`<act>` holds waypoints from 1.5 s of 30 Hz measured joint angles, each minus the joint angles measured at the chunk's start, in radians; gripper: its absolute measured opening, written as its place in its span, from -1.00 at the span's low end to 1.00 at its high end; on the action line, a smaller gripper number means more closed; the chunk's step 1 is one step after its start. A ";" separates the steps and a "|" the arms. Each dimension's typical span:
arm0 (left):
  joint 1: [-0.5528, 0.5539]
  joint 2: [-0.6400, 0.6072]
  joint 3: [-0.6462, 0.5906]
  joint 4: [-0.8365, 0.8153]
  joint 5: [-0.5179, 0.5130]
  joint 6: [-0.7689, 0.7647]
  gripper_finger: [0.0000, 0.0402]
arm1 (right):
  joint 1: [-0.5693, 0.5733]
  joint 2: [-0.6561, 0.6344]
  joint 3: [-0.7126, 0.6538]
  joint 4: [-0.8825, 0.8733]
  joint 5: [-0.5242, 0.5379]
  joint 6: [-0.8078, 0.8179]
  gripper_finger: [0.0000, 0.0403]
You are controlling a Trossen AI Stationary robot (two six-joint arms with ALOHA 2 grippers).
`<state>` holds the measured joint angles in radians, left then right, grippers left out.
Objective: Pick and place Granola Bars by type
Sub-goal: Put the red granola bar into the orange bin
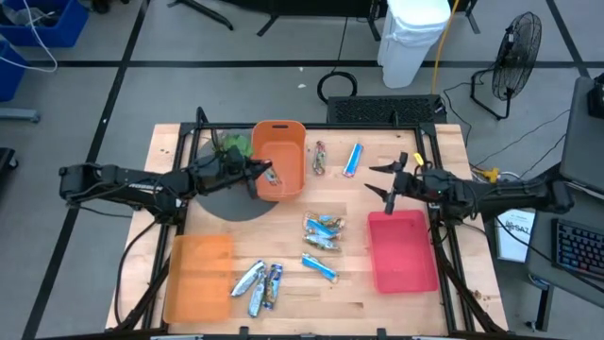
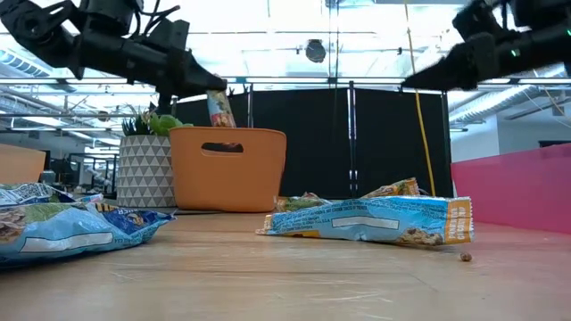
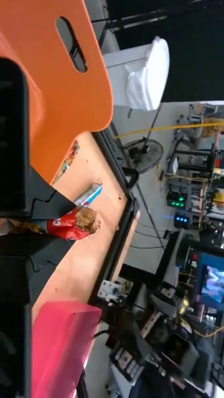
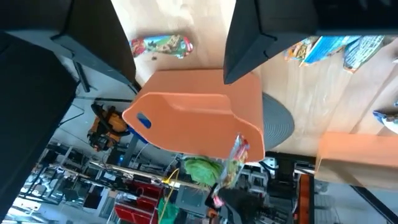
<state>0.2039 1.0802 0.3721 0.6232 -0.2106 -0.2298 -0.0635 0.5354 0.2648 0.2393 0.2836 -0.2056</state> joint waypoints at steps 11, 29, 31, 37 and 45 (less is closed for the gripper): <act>0.060 -0.002 0.000 -0.106 0.001 -0.181 -0.92 | 0.000 -0.130 -0.160 0.108 0.002 0.048 0.12; 0.027 -0.001 0.002 -0.092 0.109 -0.138 -0.56 | 0.000 -0.130 -0.161 0.108 0.002 0.033 0.10; 0.022 -0.001 0.002 -0.081 0.109 -0.121 -0.44 | 0.000 -0.130 -0.161 0.108 0.002 0.033 0.11; 0.017 0.000 0.002 -0.046 0.108 -0.105 -0.22 | 0.000 -0.130 -0.161 0.102 0.002 0.033 0.10; 0.003 -0.001 0.009 0.091 0.110 -0.086 -0.14 | 0.000 -0.130 -0.161 0.076 0.002 0.033 0.11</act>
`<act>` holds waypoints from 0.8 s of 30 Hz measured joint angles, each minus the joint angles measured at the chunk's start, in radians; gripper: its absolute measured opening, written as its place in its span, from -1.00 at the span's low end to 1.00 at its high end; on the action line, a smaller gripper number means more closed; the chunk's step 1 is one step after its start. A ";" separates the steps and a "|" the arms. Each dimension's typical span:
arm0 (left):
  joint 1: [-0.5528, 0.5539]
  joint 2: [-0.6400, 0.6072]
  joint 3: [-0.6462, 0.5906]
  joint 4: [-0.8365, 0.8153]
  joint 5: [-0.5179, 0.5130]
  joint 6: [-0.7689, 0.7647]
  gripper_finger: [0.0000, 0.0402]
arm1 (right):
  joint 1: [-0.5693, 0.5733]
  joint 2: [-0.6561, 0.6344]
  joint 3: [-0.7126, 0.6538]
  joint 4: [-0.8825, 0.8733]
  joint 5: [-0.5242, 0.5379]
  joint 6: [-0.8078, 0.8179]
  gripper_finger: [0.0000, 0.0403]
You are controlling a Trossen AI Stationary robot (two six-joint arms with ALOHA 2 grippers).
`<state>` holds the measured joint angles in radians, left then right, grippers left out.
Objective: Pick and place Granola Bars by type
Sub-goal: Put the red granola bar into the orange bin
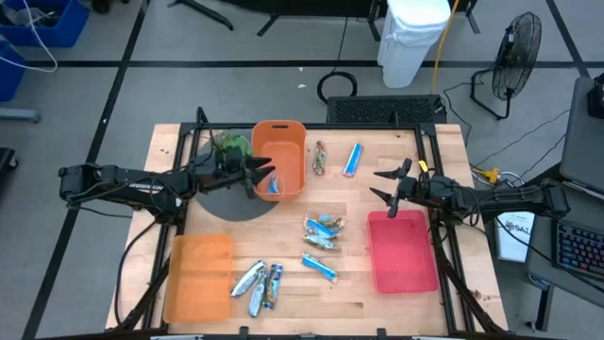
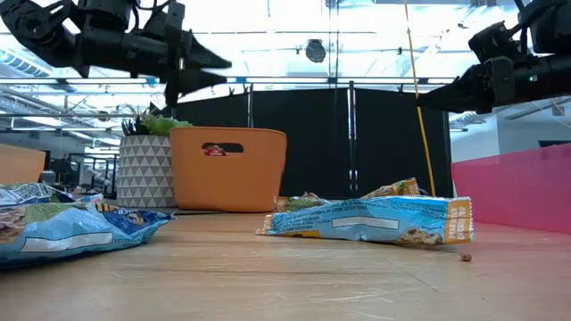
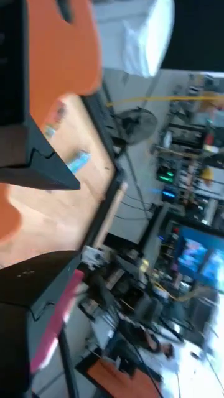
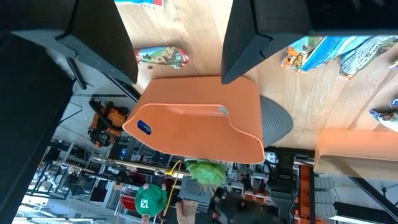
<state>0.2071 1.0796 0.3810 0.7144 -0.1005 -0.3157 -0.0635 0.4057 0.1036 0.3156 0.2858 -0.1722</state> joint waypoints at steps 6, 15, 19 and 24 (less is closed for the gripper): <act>-0.035 0.000 0.034 0.059 0.063 0.053 -0.14 | 0.000 0.000 0.000 0.009 0.023 -0.013 0.10; -0.080 0.000 0.040 0.061 0.048 0.132 -0.14 | 0.000 0.048 0.034 0.018 0.085 -0.001 0.06; -0.093 0.000 0.041 0.078 0.047 0.161 -0.14 | -0.001 0.136 0.164 -0.006 0.116 -0.024 0.03; -0.098 0.000 0.041 0.073 0.047 0.214 -0.14 | -0.078 0.348 0.447 -0.337 0.210 0.011 0.02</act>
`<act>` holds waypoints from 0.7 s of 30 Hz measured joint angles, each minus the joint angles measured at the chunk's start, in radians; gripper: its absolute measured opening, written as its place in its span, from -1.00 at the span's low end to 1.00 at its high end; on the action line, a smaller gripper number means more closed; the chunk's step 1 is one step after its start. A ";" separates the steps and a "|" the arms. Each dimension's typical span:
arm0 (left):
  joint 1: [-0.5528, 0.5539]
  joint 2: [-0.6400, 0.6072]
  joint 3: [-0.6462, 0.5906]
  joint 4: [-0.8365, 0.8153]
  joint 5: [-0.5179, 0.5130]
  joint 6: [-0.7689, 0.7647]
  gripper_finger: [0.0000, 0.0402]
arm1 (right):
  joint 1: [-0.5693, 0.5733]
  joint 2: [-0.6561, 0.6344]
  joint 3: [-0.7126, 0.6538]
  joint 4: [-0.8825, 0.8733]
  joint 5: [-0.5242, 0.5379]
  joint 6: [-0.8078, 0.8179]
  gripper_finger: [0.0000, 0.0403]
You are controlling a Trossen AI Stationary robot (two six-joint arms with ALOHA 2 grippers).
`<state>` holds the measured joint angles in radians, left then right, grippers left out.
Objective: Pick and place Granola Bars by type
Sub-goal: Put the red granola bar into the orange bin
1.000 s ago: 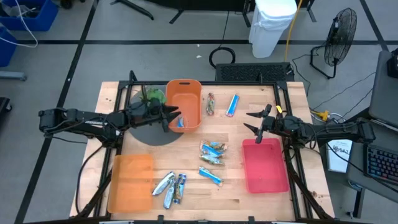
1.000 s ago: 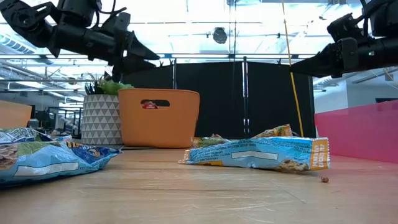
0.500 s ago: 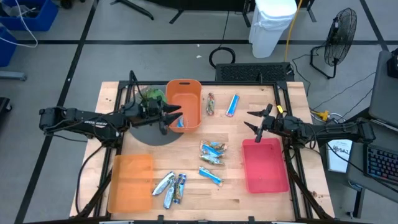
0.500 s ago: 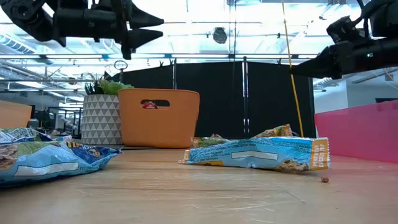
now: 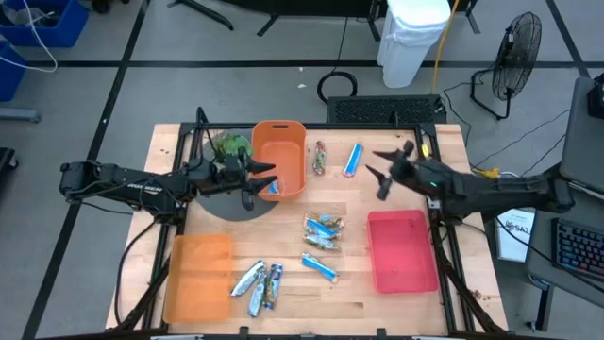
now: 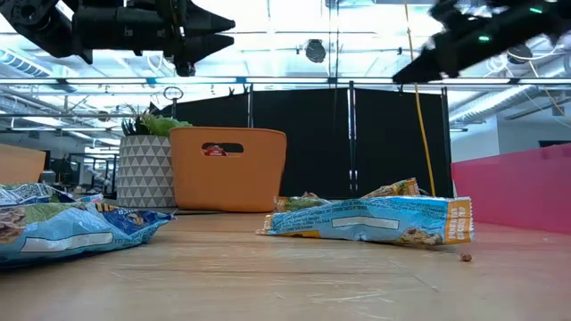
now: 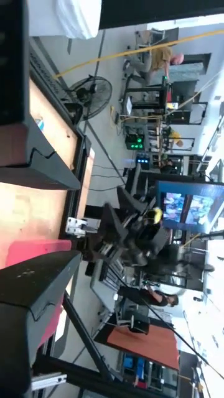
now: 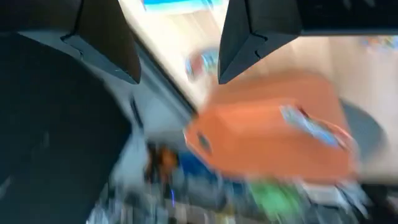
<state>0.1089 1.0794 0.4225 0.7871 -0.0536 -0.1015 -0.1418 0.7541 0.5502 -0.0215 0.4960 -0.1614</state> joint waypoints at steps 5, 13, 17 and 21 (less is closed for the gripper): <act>0.000 0.000 0.000 0.000 0.000 0.003 -0.14 | -0.162 0.266 0.233 -0.318 -0.225 0.041 0.01; 0.000 0.000 0.000 -0.001 0.000 -0.010 -0.14 | -0.360 0.591 0.296 -0.271 -0.380 0.179 -0.01; 0.000 0.000 0.000 -0.001 0.000 -0.026 -0.14 | -0.402 0.687 0.297 -0.206 -0.300 0.345 -0.01; 0.000 0.000 0.000 -0.001 0.001 -0.077 -0.14 | -0.408 0.746 0.297 -0.161 -0.287 0.434 -0.02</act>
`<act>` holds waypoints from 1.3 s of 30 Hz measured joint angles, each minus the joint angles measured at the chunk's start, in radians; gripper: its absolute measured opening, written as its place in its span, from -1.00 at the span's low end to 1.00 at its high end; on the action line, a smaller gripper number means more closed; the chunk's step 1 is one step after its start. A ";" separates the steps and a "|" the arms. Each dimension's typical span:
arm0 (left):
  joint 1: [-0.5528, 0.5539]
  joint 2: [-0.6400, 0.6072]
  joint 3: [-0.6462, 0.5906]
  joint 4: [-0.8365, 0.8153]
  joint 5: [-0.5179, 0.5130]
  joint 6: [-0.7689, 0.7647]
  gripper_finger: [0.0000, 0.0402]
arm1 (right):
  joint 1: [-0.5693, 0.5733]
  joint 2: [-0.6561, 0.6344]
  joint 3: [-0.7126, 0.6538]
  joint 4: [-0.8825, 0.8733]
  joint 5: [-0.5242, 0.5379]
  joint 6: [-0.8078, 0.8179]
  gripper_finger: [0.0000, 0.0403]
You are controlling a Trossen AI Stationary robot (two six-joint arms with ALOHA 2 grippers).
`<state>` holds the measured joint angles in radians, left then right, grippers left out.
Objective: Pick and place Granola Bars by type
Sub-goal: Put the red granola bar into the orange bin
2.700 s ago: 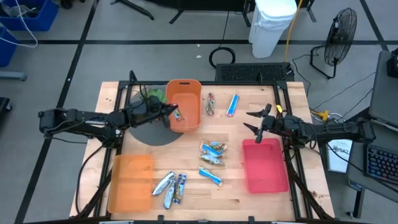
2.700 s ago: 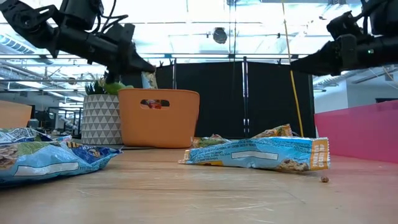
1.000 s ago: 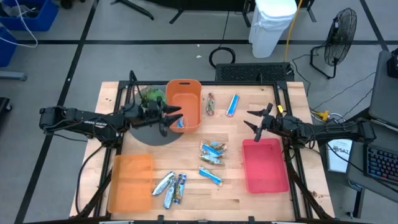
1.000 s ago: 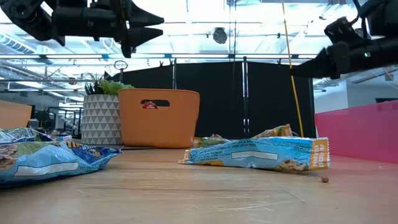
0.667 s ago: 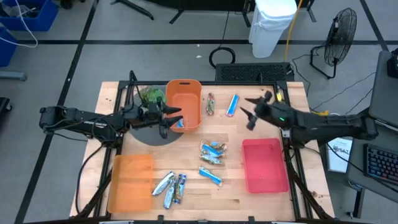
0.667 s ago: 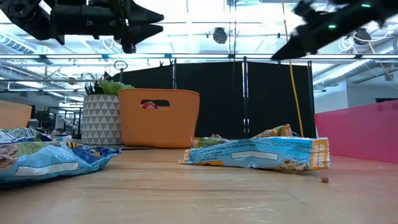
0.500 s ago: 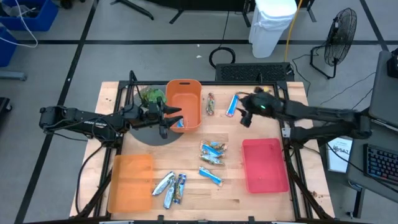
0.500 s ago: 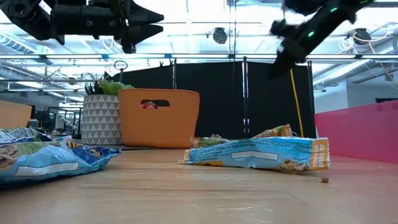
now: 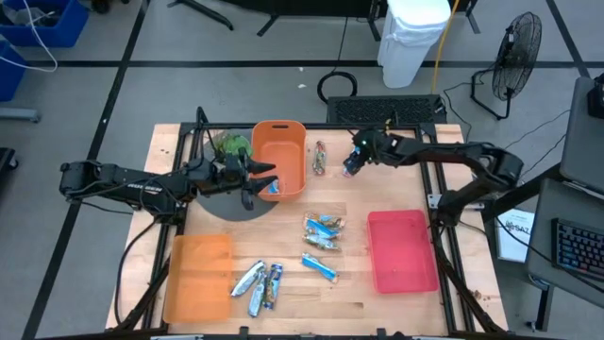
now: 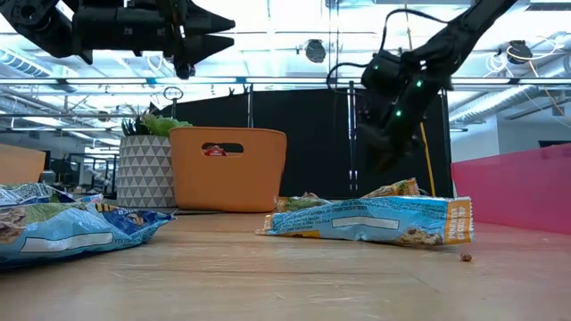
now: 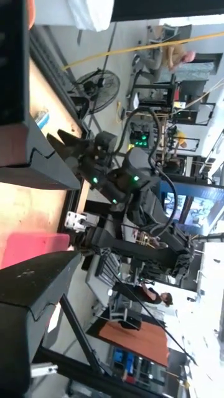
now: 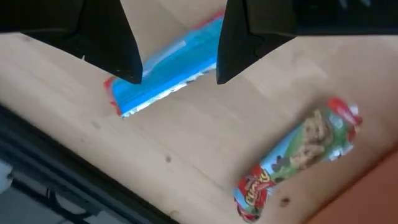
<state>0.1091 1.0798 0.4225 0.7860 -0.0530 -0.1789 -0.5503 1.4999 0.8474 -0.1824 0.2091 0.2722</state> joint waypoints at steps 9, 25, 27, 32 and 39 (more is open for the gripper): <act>-0.001 0.000 0.000 -0.002 0.000 -0.060 -0.14 | 0.068 0.082 0.000 0.245 -0.112 0.049 -0.03; -0.001 0.000 0.000 -0.011 0.001 -0.062 -0.14 | 0.195 0.374 0.175 0.442 -0.182 -0.265 -0.96; -0.001 0.000 0.000 -0.018 0.001 -0.062 -0.14 | 0.190 0.403 0.203 0.439 -0.168 -0.281 -0.99; -0.001 0.000 0.000 -0.028 0.001 -0.062 -0.14 | 0.170 0.420 0.253 0.338 -0.070 -0.298 -1.00; -0.001 0.000 0.000 -0.035 0.001 -0.062 -0.14 | 0.128 0.391 0.258 0.115 -0.065 -0.259 -1.00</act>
<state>0.1078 1.0798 0.4225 0.7513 -0.0525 -0.2405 -0.4225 1.8905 1.1057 -0.0670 0.1438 0.0133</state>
